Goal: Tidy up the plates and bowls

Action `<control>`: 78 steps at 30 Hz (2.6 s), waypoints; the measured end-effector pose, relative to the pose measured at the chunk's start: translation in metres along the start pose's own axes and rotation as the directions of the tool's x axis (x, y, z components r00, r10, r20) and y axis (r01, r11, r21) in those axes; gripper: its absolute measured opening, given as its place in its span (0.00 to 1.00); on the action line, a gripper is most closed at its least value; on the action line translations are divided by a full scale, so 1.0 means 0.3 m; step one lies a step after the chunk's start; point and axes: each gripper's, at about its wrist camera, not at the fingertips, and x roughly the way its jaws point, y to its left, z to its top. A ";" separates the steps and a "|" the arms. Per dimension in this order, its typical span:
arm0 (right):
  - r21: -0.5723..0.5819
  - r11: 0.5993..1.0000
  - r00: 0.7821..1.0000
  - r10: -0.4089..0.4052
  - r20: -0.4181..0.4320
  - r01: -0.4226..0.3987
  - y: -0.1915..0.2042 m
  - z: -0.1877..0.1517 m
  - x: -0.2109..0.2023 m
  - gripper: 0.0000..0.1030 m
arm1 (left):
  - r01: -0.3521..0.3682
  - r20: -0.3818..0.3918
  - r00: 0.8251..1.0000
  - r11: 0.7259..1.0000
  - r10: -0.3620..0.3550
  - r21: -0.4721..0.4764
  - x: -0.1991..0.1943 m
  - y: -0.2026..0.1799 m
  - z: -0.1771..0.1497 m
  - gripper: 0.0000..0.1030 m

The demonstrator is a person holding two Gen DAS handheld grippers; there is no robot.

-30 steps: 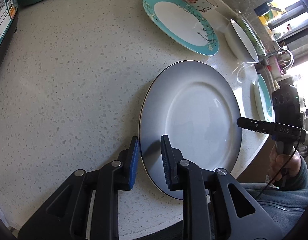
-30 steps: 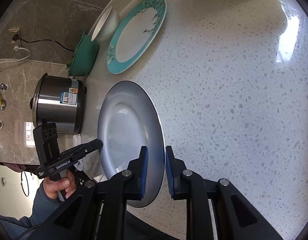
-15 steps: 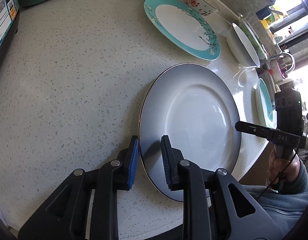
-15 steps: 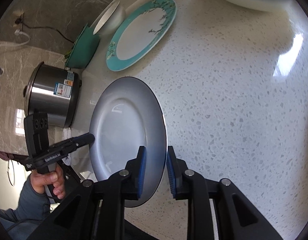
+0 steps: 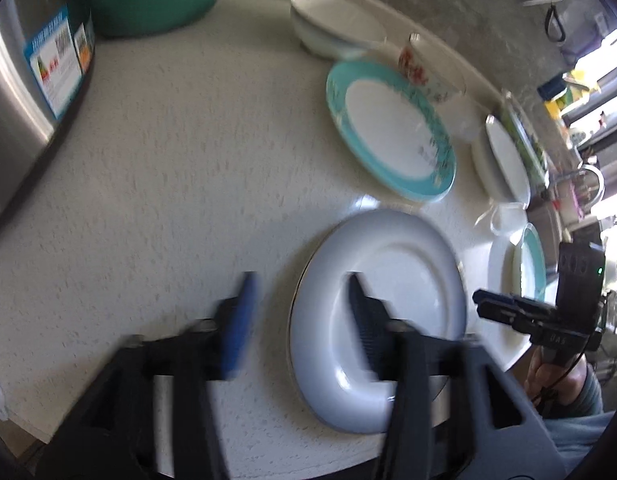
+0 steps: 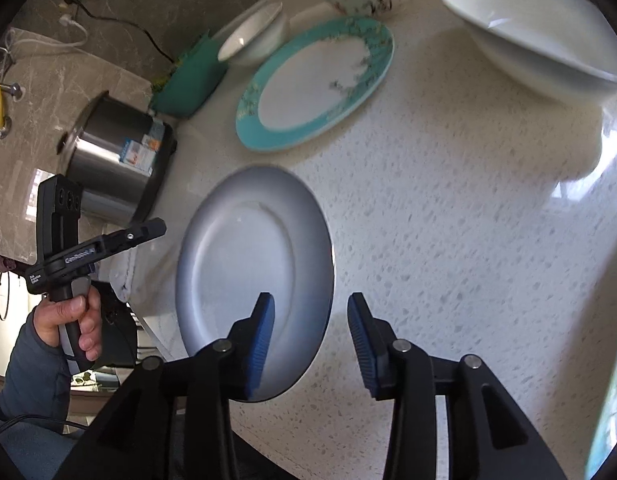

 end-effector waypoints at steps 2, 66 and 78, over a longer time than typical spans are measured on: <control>0.030 0.999 0.998 0.032 0.060 -0.034 -0.030 0.035 -0.051 0.50 | 0.025 0.045 0.999 1.000 -0.026 0.006 -0.027 -0.025 0.040 0.77; 0.383 0.901 0.967 0.122 0.223 -0.202 -0.258 0.426 0.100 0.37 | 0.171 -0.197 0.972 0.956 -0.125 0.237 0.437 -0.135 0.597 0.36; 0.388 0.912 0.979 0.061 0.193 -0.133 -0.269 0.425 0.079 0.17 | 0.050 -0.166 0.986 0.944 0.006 0.327 0.440 -0.156 0.589 0.19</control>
